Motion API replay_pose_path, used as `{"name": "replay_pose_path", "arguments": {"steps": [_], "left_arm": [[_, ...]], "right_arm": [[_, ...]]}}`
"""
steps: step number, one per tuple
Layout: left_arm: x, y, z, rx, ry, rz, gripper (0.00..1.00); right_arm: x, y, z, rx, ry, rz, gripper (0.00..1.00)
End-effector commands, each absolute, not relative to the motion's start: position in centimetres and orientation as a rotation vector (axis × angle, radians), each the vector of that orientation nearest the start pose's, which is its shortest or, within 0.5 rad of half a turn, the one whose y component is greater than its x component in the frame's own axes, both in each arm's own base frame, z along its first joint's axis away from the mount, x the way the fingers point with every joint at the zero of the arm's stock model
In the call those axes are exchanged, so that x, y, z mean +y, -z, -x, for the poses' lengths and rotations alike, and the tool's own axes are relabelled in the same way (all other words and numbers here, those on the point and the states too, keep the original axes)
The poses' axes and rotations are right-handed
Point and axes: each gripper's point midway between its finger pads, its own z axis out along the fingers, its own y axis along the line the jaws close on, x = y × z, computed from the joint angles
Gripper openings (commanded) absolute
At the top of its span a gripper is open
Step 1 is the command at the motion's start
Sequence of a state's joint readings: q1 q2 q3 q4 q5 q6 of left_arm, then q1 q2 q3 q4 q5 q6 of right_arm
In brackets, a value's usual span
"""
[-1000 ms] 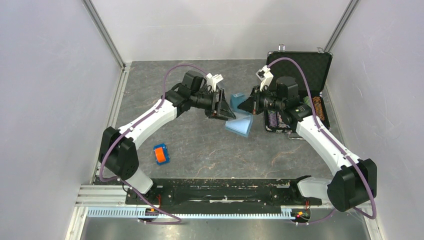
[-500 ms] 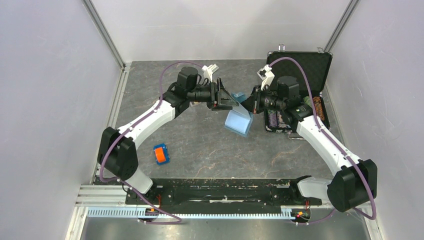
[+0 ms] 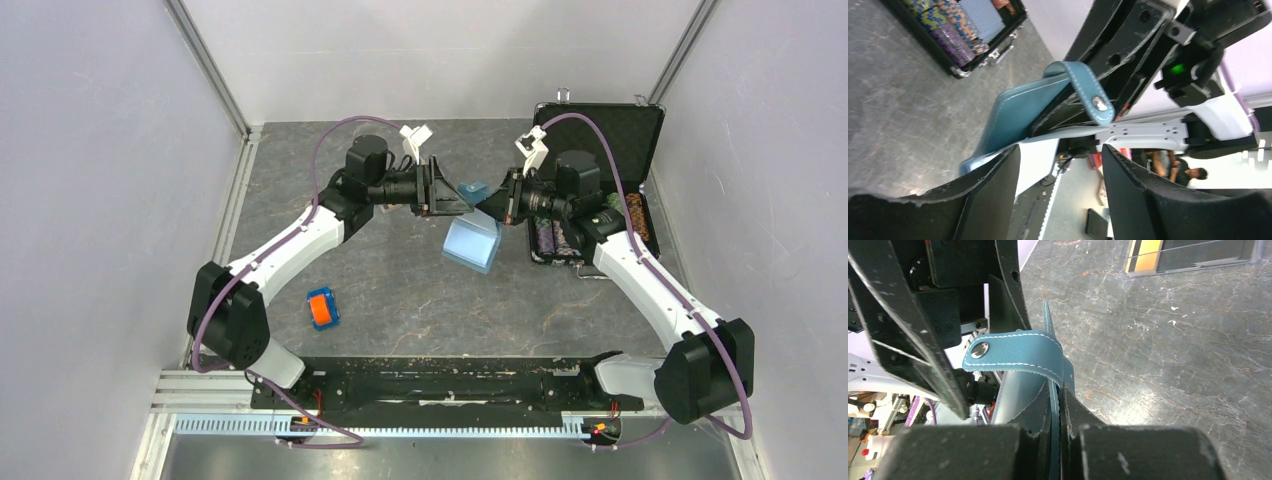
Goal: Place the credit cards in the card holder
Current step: Open the card holder.
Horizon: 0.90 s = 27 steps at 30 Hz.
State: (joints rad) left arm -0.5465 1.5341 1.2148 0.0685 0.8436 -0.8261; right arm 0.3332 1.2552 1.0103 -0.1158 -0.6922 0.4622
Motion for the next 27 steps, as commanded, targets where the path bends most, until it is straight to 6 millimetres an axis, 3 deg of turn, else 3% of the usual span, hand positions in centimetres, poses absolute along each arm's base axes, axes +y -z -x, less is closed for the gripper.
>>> {"name": "replay_pose_path", "arguments": {"steps": [1, 6, 17, 23, 27], "left_arm": [[-33.3, -29.5, -27.3, 2.026, 1.502, -0.581, 0.67], [-32.0, -28.2, -27.8, 2.07, 1.333, -0.612, 0.67], [-32.0, -27.8, -29.9, 2.051, 1.217, -0.57, 0.71], [-33.5, -29.5, -29.0, 1.966, 1.382, -0.622, 0.73], [-34.2, -30.0, -27.7, 1.948, 1.509, -0.659, 0.6]], "right_arm": [[24.3, -28.6, -29.8, 1.912, -1.257, 0.384, 0.0], [24.8, -29.4, -29.3, 1.89, -1.33, 0.393, 0.0], [25.6, -30.3, -28.5, 1.829, -1.437, 0.423, 0.0], [25.6, -29.7, -28.5, 1.843, -1.437, 0.428, 0.0], [25.6, -29.4, -28.8, 1.848, -1.427, 0.417, 0.0]]}}
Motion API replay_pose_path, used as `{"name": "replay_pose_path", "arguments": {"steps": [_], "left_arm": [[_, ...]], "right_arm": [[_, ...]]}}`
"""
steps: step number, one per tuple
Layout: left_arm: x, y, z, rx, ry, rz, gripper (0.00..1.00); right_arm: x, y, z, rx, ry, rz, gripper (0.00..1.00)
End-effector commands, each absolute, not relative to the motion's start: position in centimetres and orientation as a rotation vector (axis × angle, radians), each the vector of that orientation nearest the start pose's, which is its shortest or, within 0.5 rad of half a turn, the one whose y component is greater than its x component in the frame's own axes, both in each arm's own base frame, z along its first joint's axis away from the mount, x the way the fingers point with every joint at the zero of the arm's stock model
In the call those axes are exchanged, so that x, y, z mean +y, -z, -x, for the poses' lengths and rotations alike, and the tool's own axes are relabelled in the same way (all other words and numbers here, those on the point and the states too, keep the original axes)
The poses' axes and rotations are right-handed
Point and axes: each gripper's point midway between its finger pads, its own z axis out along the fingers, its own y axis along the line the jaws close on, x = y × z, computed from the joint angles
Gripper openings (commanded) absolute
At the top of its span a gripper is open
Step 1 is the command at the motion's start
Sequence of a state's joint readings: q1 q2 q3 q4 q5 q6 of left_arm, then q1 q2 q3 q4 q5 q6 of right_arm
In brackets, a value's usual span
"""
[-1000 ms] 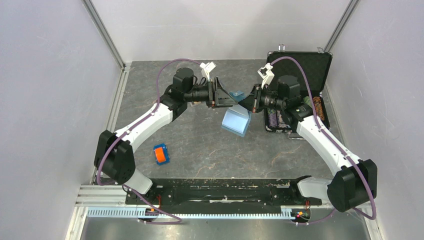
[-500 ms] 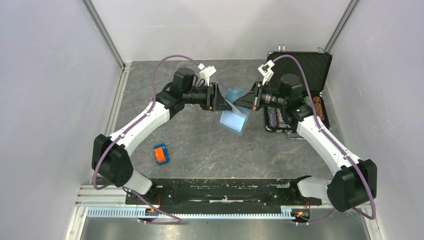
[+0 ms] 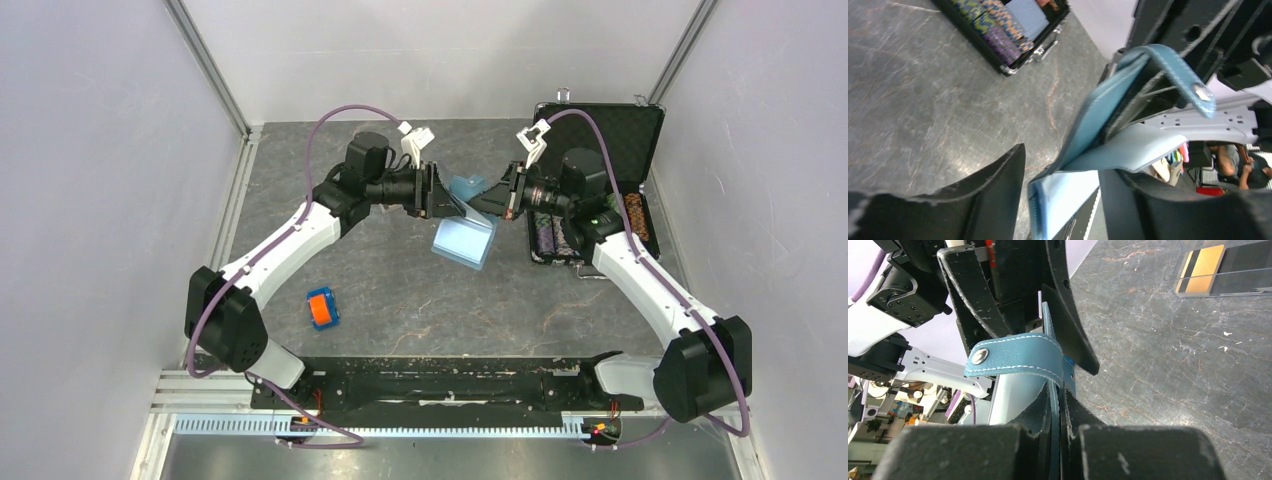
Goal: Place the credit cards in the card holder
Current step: Open the card holder.
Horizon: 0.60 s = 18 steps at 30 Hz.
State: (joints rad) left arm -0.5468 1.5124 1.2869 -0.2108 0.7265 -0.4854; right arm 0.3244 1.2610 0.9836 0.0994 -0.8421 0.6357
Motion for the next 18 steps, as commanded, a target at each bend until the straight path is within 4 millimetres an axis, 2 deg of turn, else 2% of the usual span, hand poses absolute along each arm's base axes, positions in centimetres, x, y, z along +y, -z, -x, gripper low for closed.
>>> {"name": "replay_pose_path", "arguments": {"steps": [1, 7, 10, 12, 16, 18], "left_arm": [[-34.2, -29.9, -27.5, 1.948, 1.526, -0.662, 0.54], [-34.2, -30.0, -27.0, 1.942, 1.573, -0.639, 0.25], [-34.4, -30.0, -27.1, 1.938, 1.592, -0.634, 0.1], [-34.4, -29.7, -27.0, 1.955, 1.602, -0.628, 0.02], [-34.0, -27.7, -26.8, 2.054, 1.576, -0.601, 0.02], [-33.6, -26.3, -26.5, 2.125, 1.543, -0.594, 0.02]], "right_arm": [[25.6, -29.5, -28.9, 1.846, -1.425, 0.417, 0.0], [25.6, -28.7, -29.1, 1.864, -1.422, 0.402, 0.0], [25.5, -28.2, -29.0, 1.872, -1.414, 0.399, 0.07], [25.3, -27.8, -29.0, 1.875, -1.398, 0.402, 0.18], [24.4, -27.0, -29.5, 1.896, -1.332, 0.408, 0.52], [23.8, -26.6, -29.8, 1.908, -1.29, 0.416, 0.64]]}}
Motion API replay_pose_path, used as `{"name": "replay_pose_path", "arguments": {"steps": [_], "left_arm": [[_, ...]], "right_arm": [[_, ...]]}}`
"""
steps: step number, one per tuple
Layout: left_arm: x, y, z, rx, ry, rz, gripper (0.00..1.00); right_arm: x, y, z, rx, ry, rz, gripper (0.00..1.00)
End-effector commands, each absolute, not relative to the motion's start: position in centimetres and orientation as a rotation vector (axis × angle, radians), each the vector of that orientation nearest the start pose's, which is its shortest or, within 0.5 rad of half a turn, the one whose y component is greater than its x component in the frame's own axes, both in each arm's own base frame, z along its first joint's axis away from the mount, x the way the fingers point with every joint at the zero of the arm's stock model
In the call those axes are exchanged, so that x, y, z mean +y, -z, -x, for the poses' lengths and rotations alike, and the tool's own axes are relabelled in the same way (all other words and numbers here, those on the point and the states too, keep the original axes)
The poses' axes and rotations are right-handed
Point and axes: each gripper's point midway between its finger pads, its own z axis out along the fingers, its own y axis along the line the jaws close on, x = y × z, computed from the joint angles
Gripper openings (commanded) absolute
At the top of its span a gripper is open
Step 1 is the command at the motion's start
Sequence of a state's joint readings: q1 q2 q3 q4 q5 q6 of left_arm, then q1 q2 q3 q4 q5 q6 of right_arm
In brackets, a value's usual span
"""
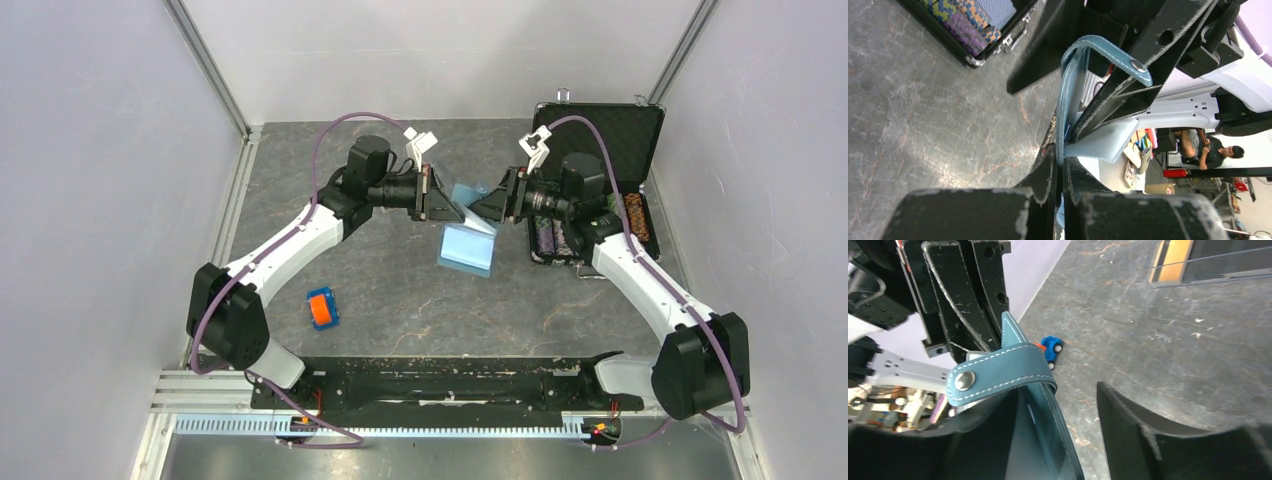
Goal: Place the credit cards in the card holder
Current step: Open the card holder.
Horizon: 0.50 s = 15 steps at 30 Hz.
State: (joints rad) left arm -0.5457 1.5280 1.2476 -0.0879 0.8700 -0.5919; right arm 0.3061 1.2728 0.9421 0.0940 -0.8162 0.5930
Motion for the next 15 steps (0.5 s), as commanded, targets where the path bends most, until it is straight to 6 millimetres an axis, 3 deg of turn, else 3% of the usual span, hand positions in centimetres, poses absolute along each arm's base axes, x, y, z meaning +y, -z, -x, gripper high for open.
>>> {"name": "replay_pose_path", "arguments": {"steps": [1, 7, 15], "left_arm": [[-33.3, -25.8, -26.3, 2.146, 1.526, -0.597, 0.02], [-31.8, -22.7, -24.9, 2.317, 1.447, -0.602, 0.02], [-31.4, -21.5, -23.4, 2.405, 1.463, -0.65, 0.02]], "right_arm": [[23.5, -26.4, -29.9, 1.916, -1.266, 0.423, 0.7], [22.7, -25.0, -29.2, 1.956, -1.19, 0.533, 0.91], [23.8, -23.5, -26.5, 1.936, -1.314, 0.695, 0.95]]}}
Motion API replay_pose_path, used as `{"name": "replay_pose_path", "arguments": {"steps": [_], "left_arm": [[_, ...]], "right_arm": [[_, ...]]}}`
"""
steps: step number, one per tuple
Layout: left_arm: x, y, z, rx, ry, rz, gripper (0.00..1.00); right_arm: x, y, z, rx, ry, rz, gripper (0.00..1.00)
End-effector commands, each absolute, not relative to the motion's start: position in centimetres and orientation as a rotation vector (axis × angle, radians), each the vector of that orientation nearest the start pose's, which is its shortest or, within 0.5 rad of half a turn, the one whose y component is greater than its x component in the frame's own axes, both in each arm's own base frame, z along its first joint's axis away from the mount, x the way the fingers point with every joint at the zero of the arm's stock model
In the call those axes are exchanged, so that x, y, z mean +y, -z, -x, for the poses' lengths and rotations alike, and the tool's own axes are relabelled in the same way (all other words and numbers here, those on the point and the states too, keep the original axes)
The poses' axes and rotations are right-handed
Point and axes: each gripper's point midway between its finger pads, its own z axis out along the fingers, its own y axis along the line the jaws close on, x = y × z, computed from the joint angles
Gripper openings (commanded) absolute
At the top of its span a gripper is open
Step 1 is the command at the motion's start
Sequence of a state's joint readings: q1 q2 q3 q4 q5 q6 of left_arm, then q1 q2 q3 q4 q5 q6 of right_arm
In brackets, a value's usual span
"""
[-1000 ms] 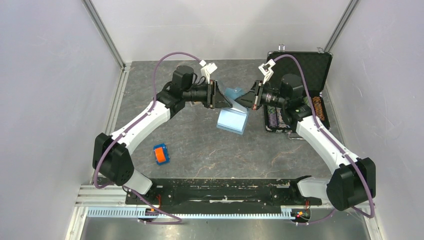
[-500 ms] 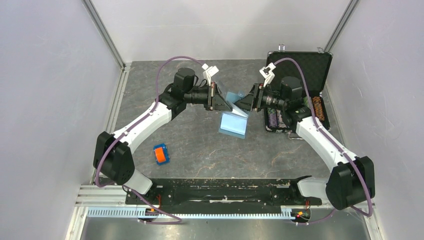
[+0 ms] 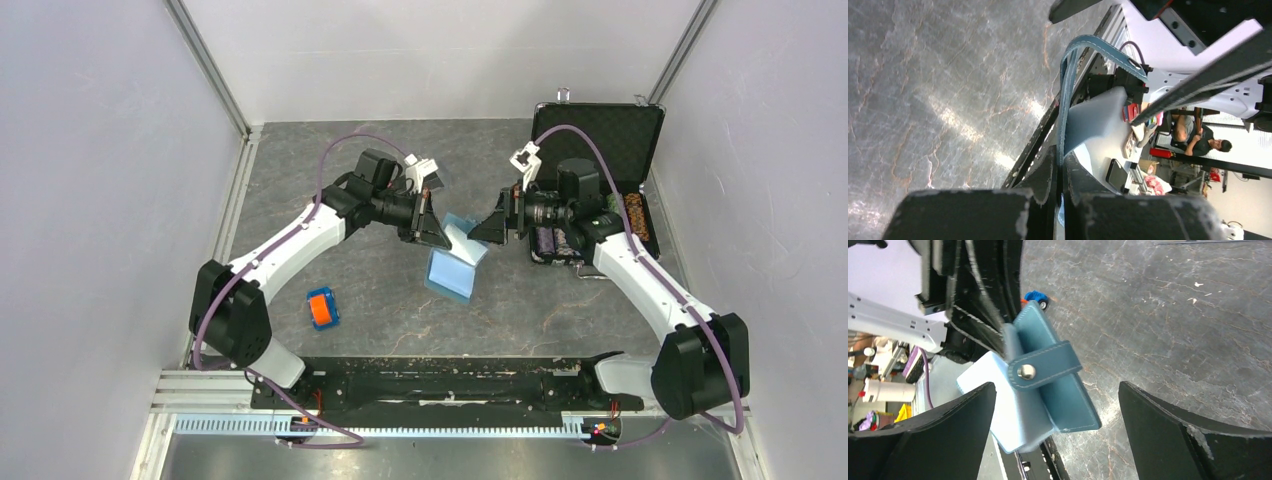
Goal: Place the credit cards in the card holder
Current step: Open the card holder.
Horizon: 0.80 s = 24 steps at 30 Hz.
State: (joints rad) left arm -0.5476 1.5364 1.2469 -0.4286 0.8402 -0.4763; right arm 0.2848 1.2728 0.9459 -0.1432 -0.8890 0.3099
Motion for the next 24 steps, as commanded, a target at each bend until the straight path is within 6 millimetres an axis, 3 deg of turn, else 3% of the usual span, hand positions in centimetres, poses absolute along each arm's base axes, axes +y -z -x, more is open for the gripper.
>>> {"name": "replay_pose_path", "arguments": {"steps": [1, 7, 13, 15, 18, 20, 22, 24], "left_arm": [[-31.4, -21.5, -23.3, 2.408, 1.461, -0.656, 0.02], [-32.0, -22.1, -22.9, 2.391, 1.505, -0.699, 0.02], [-32.6, -23.3, -21.7, 2.337, 1.581, -0.785, 0.02], [-32.6, -23.3, -21.4, 2.33, 1.592, -0.802, 0.02], [-32.5, -23.0, -21.3, 2.338, 1.59, -0.801, 0.02], [-32.5, -22.7, -21.3, 2.347, 1.581, -0.795, 0.05], [-32.4, -22.3, -21.5, 2.36, 1.56, -0.784, 0.11], [-32.3, -21.8, -22.0, 2.381, 1.507, -0.761, 0.26]], "right_arm": [[24.0, -23.3, -26.2, 1.935, -1.324, 0.71, 0.95], [25.6, -21.5, -25.3, 1.988, -1.281, 0.805, 0.95], [25.7, -19.2, -25.6, 2.073, -1.168, 0.865, 0.94], [25.8, -18.9, -25.4, 2.075, -1.177, 0.881, 0.89], [26.1, -19.0, -24.9, 2.056, -1.224, 0.913, 0.69], [26.3, -19.1, -24.5, 2.046, -1.25, 0.926, 0.45], [26.3, -19.2, -24.4, 2.042, -1.259, 0.929, 0.17], [26.3, -19.1, -24.3, 2.045, -1.259, 0.929, 0.0]]}}
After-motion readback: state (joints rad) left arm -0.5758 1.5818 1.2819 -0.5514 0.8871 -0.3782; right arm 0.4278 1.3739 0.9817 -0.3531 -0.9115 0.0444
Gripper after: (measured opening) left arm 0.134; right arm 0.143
